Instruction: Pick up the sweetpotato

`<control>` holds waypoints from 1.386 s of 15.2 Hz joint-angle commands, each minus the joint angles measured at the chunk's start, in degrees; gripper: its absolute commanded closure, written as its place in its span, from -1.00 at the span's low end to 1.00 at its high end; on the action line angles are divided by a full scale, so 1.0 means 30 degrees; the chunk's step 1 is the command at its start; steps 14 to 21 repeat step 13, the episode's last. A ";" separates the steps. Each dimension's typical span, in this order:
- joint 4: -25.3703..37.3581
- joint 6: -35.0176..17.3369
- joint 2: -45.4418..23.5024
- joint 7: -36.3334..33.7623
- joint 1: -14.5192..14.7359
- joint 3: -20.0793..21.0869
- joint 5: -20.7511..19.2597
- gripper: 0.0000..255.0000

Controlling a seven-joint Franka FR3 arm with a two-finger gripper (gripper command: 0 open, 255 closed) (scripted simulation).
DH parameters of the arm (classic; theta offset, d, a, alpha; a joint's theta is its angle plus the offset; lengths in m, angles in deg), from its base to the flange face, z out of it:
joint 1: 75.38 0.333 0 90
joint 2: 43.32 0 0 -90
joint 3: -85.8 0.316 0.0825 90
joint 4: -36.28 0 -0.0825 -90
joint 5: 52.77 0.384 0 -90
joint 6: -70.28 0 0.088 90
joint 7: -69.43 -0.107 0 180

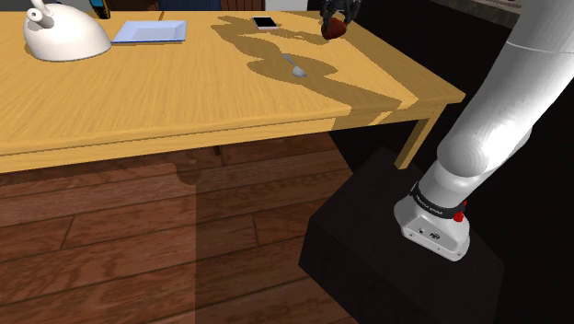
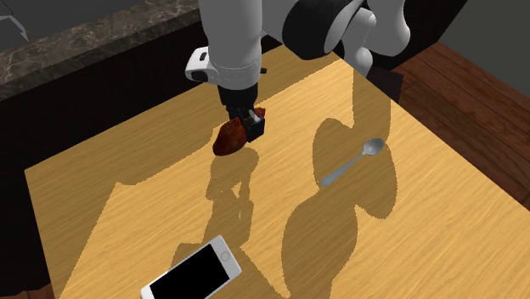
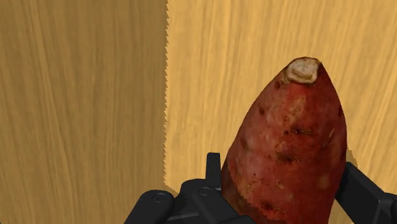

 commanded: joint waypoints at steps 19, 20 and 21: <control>0.3860 0.3305 -0.0556 -0.0037 -0.0084 -0.0035 0.0075 1.00; 0.3860 0.3305 -0.0556 -0.0037 -0.0084 -0.0035 0.0075 1.00; 0.3860 0.3305 -0.0556 -0.0037 -0.0084 -0.0035 0.0075 1.00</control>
